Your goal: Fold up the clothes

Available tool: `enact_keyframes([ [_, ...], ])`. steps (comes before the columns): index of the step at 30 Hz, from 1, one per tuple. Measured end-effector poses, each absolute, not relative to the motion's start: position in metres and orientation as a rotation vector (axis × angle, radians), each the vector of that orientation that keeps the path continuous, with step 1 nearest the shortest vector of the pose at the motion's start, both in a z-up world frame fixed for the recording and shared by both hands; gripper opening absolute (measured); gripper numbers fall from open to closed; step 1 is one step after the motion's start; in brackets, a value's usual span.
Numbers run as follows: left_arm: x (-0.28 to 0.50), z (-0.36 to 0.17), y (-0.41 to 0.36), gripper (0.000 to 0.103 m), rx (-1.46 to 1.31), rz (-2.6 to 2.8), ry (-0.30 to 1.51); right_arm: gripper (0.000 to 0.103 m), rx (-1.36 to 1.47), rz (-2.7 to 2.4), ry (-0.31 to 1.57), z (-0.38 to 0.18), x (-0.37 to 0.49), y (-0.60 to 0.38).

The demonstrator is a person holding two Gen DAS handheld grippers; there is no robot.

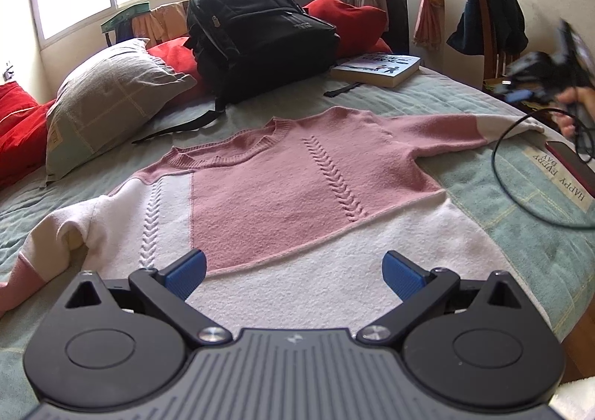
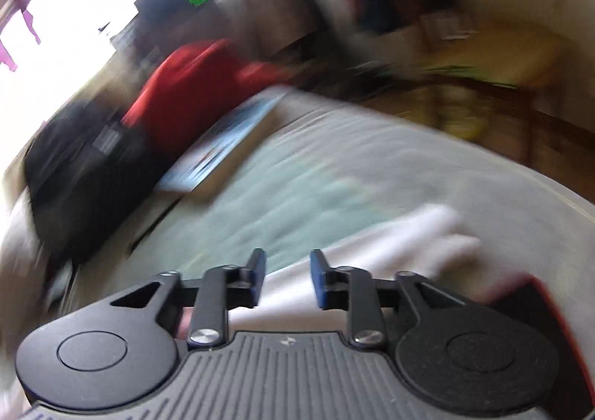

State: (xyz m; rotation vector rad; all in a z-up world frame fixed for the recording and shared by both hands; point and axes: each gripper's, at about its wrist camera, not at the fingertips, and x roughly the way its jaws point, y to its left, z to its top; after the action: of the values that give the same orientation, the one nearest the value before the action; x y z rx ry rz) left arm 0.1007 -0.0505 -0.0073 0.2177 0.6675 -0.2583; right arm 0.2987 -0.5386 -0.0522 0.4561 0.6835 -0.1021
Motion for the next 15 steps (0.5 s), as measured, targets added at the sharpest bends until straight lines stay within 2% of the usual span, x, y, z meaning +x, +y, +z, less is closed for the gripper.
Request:
enact_keyframes([
  [1,0.101,-0.007,-0.051,0.101,0.218,-0.257,0.669,0.039,0.401,-0.039,0.736,-0.053,0.316,-0.529],
  [7,0.1,-0.009,-0.049,0.101,0.21,-0.243,0.677,0.039,0.003,0.123,0.946,-0.068,0.388,-0.496],
  [9,0.102,-0.011,-0.048,0.101,0.202,-0.231,0.686,0.042,-0.033,0.192,0.992,-0.069,0.397,-0.501],
  [10,0.103,-0.013,-0.048,0.101,0.198,-0.228,0.691,0.046,-0.05,0.229,1.012,-0.07,0.399,-0.504],
  [15,0.107,-0.016,-0.055,0.101,0.204,-0.245,0.705,0.053,-0.172,0.308,1.056,-0.082,0.4,-0.505],
])
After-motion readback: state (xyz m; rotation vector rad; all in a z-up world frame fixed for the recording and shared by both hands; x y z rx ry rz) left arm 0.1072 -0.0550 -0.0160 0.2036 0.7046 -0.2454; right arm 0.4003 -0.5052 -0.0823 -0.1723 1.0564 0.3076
